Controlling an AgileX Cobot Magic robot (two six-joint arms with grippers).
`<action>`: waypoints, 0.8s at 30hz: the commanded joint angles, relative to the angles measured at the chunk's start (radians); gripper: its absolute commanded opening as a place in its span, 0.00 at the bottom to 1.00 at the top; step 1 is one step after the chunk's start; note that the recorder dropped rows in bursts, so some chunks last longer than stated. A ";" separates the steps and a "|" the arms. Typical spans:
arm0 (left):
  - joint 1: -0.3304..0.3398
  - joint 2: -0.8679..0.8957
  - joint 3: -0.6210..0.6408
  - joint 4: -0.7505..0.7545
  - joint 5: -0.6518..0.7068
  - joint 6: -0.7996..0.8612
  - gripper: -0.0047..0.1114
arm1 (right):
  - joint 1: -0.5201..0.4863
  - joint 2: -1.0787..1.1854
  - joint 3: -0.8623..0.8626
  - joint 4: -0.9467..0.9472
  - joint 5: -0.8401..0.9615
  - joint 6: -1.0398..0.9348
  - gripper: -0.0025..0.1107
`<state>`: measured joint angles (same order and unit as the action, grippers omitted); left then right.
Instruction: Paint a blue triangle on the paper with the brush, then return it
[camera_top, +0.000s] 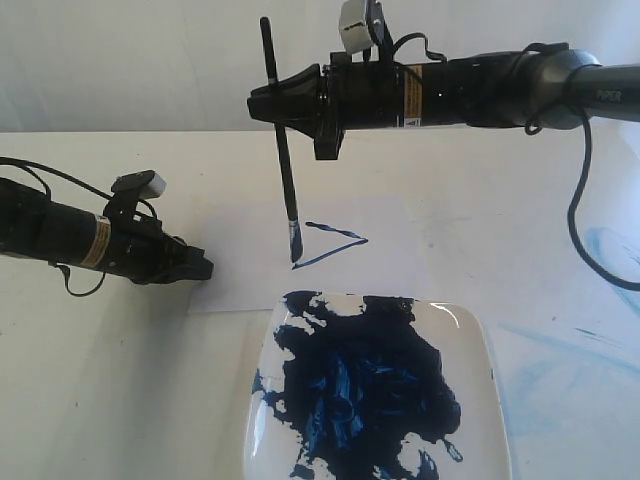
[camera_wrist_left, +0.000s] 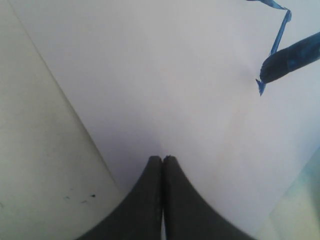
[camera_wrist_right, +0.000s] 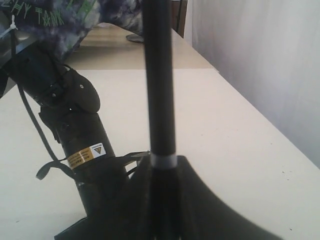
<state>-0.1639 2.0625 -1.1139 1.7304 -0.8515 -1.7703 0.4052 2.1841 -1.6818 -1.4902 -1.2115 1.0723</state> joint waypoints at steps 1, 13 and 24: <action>-0.001 0.001 -0.003 0.014 0.014 -0.001 0.04 | -0.005 -0.011 -0.003 -0.002 -0.010 0.021 0.02; -0.001 0.001 -0.003 0.014 0.014 -0.001 0.04 | 0.013 -0.011 -0.003 -0.002 -0.010 0.028 0.02; -0.001 0.001 -0.003 0.014 0.014 -0.001 0.04 | 0.013 -0.007 -0.003 -0.004 -0.010 -0.001 0.02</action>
<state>-0.1639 2.0625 -1.1139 1.7304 -0.8515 -1.7703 0.4191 2.1841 -1.6818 -1.5059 -1.2115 1.0863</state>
